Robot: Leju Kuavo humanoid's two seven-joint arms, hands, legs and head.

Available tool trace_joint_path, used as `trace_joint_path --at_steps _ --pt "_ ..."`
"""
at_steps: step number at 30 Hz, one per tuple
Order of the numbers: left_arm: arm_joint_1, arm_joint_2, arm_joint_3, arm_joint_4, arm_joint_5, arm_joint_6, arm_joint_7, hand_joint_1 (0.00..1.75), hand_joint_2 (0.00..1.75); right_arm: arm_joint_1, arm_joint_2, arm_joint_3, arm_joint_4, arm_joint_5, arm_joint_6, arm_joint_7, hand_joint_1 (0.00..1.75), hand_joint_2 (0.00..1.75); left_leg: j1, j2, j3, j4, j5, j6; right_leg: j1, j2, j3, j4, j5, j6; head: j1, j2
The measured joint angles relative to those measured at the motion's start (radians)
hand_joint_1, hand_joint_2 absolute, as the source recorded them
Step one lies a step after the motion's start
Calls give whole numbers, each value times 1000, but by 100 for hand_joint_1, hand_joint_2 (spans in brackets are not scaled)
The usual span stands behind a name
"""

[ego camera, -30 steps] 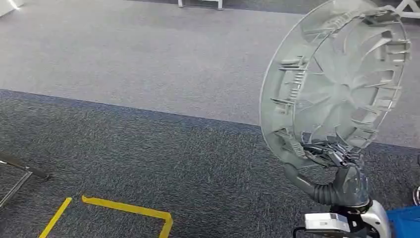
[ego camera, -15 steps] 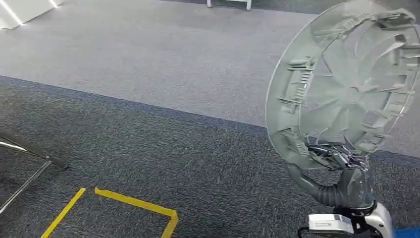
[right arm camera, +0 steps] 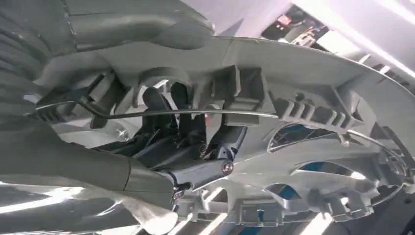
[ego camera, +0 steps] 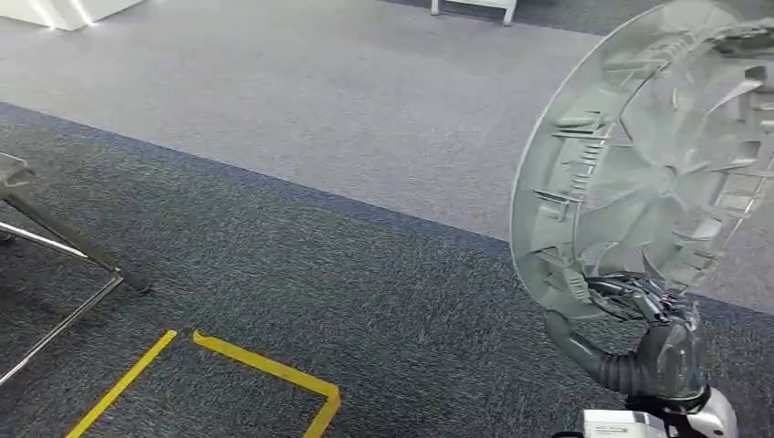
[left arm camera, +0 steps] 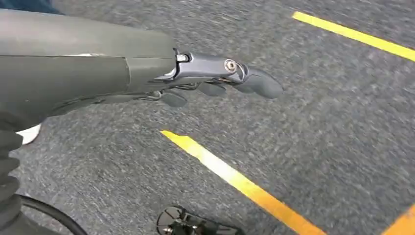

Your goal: Take the parts from the cabinet and place them on the table.

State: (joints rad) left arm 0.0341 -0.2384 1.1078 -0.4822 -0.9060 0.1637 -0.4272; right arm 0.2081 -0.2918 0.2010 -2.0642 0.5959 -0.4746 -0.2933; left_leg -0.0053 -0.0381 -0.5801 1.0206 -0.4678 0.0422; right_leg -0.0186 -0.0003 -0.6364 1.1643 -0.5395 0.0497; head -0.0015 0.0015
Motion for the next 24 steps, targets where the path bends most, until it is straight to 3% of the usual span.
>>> trace_joint_path --at_steps 1,2,3,6,7,9,11,12,13,14,16,17,18,21,22,24 --pt "-1 -1 2 0 -4 0 0 0 175 -1 0 0 0 0 0 1 175 175 1 -6 2 1 -2 -3 -3 14 40 -84 41 -1 0 0" --pt "-3 -1 4 0 -5 -2 0 0 175 -3 0 0 0 0 0 2 175 175 -2 -12 -1 3 -3 -8 -5 41 61 -125 34 -2 0 0" --pt "-7 0 10 0 -7 -4 0 0 175 -4 0 0 0 1 0 4 175 175 -6 -20 -8 12 -3 -14 -5 43 74 -144 31 -5 -1 0" --pt "-4 -1 21 0 -18 -2 -10 0 175 -7 0 0 0 3 0 6 175 175 0 -33 -12 5 4 -28 1 31 72 -141 35 -19 -2 0" --pt "-5 0 24 0 -21 -1 -11 0 175 -8 0 0 0 3 0 6 175 175 1 -32 -13 11 -4 -33 -6 22 76 -148 40 -26 -2 0" --pt "-6 -3 27 0 -31 1 -11 0 175 -6 0 0 0 6 0 7 175 175 0 9 -44 91 -58 -43 -4 6 81 -148 36 -36 -12 0" --pt "-6 -7 31 -2 -45 1 -11 0 175 -3 0 0 0 10 -1 8 175 175 5 20 -117 254 -130 -49 -1 -11 83 -148 33 -41 -10 0" --pt "-6 -9 35 -3 -51 1 -11 0 175 -3 0 0 0 10 -1 8 175 175 5 20 -139 304 -142 -50 -1 -19 84 -148 32 -42 -11 0" --pt "-4 -11 39 -3 -57 1 -10 0 175 -1 0 0 0 11 -1 8 175 175 6 21 -140 305 -131 -51 -1 -24 85 -148 31 -42 -11 0" --pt "-2 -12 42 -4 -58 1 -10 0 175 0 0 0 0 11 -1 8 175 175 6 22 -124 271 -101 -50 -1 -30 87 -148 29 -41 -11 0" --pt "-2 -14 44 -11 -60 1 -10 0 175 1 0 0 -1 11 -1 9 175 175 6 37 -43 99 -7 -43 -1 -41 96 -147 24 -38 -11 0" --pt "-3 -15 45 -12 -62 1 -10 0 175 1 0 0 -1 11 -1 9 175 175 2 63 -14 35 7 -37 0 -46 98 -148 22 -34 -11 0" --pt "-6 -16 46 -13 -66 0 -10 0 175 1 0 -1 -2 12 -1 9 175 175 -6 67 -5 15 -3 -35 7 -51 95 -143 18 -28 -11 0" --pt "-3 -19 52 -19 -80 -1 -8 0 175 1 0 0 -3 14 -1 9 175 175 -8 54 -12 15 -8 -22 5 -67 97 -150 19 -15 -10 0" --pt "-3 -18 56 -20 -82 0 -8 0 175 1 0 0 -3 14 -1 9 175 175 -4 48 -5 3 -3 -13 6 -72 101 -150 14 -6 -10 0" --pt "-6 -19 63 -23 -91 0 -9 0 175 2 -1 -1 -5 15 -1 9 175 175 2 41 -1 -3 1 -1 1 -24 64 -83 -32 -3 -3 0"
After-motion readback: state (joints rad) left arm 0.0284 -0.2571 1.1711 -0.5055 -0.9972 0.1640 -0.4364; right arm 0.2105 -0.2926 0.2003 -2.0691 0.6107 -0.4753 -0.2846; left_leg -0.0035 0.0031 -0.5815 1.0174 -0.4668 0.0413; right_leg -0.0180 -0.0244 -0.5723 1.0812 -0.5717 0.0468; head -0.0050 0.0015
